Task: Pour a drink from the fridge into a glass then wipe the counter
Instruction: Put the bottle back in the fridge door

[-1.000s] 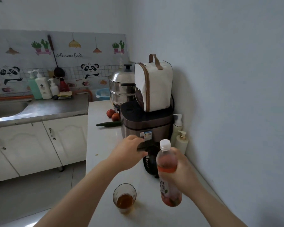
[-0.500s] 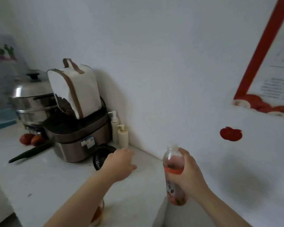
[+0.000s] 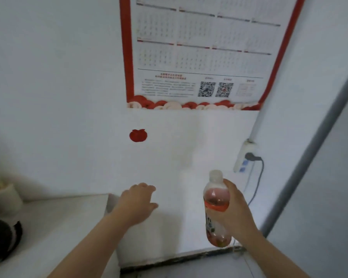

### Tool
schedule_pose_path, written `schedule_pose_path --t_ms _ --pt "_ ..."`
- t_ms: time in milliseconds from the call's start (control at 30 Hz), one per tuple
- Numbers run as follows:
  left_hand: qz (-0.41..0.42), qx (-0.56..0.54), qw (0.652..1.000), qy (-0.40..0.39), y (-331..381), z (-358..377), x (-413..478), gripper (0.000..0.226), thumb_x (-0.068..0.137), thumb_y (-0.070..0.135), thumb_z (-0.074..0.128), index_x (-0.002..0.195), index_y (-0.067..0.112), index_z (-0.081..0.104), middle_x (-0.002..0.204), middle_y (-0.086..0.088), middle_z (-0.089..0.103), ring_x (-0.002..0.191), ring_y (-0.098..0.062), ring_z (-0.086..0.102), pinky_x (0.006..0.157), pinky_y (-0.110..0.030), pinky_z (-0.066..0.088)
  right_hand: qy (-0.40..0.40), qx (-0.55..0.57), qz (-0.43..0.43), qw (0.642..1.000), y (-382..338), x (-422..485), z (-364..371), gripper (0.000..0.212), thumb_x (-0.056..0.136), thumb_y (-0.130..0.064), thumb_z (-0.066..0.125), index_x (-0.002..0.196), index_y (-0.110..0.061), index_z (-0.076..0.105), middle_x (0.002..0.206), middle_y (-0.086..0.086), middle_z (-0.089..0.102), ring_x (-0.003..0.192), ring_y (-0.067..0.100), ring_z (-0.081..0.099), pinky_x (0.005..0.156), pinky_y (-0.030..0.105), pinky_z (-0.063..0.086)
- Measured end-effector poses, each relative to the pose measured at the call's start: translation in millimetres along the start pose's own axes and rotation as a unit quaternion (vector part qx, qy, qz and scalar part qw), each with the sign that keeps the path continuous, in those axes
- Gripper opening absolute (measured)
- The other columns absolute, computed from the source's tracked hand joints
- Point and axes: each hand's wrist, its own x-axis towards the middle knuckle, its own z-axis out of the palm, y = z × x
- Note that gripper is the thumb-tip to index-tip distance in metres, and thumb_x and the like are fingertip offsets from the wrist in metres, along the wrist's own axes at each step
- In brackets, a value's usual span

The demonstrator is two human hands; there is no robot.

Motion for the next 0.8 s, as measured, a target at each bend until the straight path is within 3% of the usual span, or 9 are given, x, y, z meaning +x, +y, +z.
schedule_pose_path --t_ms 167,267,333,433,500,667,800 --pt "0.098 0.007 0.995 -0.008 92.5 11.8 12.5 0.054 0.095 0.041 0.046 0.143 0.022 0.032 0.148 -0.001 0.037 0.133 -0.021 0.038 0.108 -0.035 0.033 0.086 0.01 0.055 0.995 49.8 -35.4 -85.5 0.061 0.06 -0.032 0.079 0.112 -0.036 0.048 0.098 -0.005 0.061 0.087 0.013 0.063 0.072 0.028 0.055" --pt "0.156 0.007 0.988 -0.015 158.8 20.4 11.6 0.055 0.095 0.041 0.045 0.144 0.022 0.029 0.15 0.0 0.034 0.135 -0.02 0.036 0.109 -0.034 0.032 0.142 0.011 0.069 0.987 74.1 -67.2 -140.2 0.046 0.063 -0.014 0.078 0.094 -0.035 0.052 0.084 -0.004 0.064 0.075 0.013 0.065 0.059 0.015 0.049" --pt "0.191 0.004 0.981 -0.023 206.2 27.8 6.4 0.055 0.095 0.041 0.044 0.145 0.022 0.028 0.151 0.0 0.033 0.136 -0.02 0.035 0.11 -0.034 0.031 0.167 0.012 0.093 0.982 90.9 -93.3 -176.3 0.058 0.064 -0.012 0.079 0.104 -0.038 0.046 0.094 -0.007 0.06 0.081 0.009 0.062 0.063 0.014 0.045" --pt "0.248 0.007 0.968 -0.036 281.1 41.3 -10.1 0.055 0.096 0.041 0.044 0.145 0.023 0.028 0.15 0.0 0.033 0.136 -0.02 0.034 0.11 -0.034 0.03 0.207 -0.003 0.139 0.968 124.0 -133.6 -228.3 0.078 0.063 -0.021 0.08 0.127 -0.033 0.038 0.112 -0.004 0.054 0.098 0.015 0.057 0.082 0.027 0.046" --pt "0.284 0.007 0.958 -0.039 329.1 50.5 -23.5 0.054 0.096 0.041 0.044 0.144 0.023 0.029 0.148 0.001 0.035 0.134 -0.019 0.035 0.109 -0.033 0.031 0.233 -0.009 0.161 0.959 144.1 -159.3 -261.7 0.082 0.061 -0.025 0.08 0.129 -0.036 0.035 0.116 -0.003 0.052 0.1 0.017 0.056 0.087 0.034 0.048" --pt "0.365 0.013 0.93 -0.046 437.7 72.7 -55.0 0.054 0.096 0.04 0.043 0.145 0.021 0.029 0.15 -0.001 0.034 0.135 -0.019 0.036 0.109 -0.033 0.031 0.294 -0.019 0.201 0.934 184.9 -222.5 -341.7 0.079 0.065 -0.017 0.079 0.131 -0.029 0.037 0.119 0.001 0.051 0.101 0.018 0.053 0.084 0.031 0.043" --pt "0.425 0.019 0.903 -0.059 513.7 90.6 -80.7 0.054 0.096 0.04 0.045 0.144 0.02 0.031 0.146 -0.002 0.04 0.132 -0.02 0.04 0.107 -0.033 0.035 0.336 -0.026 0.24 0.91 214.0 -268.9 -393.7 0.08 0.068 -0.021 0.078 0.133 -0.03 0.034 0.121 0.001 0.05 0.101 0.017 0.05 0.081 0.029 0.04"
